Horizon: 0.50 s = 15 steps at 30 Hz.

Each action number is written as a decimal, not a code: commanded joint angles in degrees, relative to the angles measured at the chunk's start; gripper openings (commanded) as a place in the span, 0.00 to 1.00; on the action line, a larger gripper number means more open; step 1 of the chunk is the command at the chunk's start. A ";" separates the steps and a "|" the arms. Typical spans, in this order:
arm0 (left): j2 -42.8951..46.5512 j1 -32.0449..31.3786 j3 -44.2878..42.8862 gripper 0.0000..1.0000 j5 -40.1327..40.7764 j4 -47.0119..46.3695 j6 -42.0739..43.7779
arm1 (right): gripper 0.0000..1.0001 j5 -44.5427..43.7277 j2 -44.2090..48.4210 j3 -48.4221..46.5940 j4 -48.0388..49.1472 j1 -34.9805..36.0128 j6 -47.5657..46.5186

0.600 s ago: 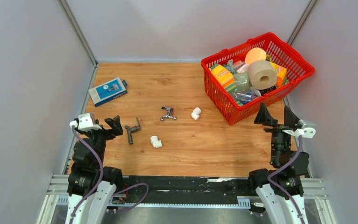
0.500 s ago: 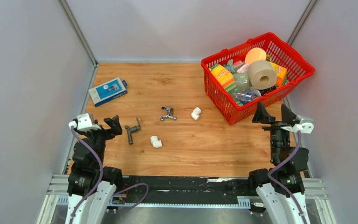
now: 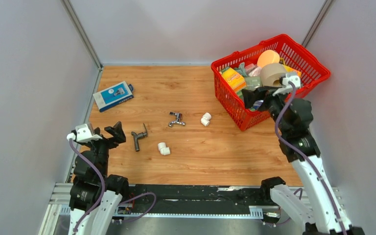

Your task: Install the water faucets

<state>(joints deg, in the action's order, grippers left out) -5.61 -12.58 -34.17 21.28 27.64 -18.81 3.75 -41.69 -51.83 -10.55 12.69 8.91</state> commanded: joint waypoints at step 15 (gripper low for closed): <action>-3.44 -0.43 0.95 0.99 -7.74 -0.22 -0.18 | 1.00 -15.08 -33.53 -14.79 -3.52 38.01 -0.30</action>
<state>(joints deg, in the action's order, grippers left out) -7.62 -12.78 -33.36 15.77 27.70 -18.92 -5.72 -72.49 -63.55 -14.35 45.54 8.86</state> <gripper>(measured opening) 0.990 0.998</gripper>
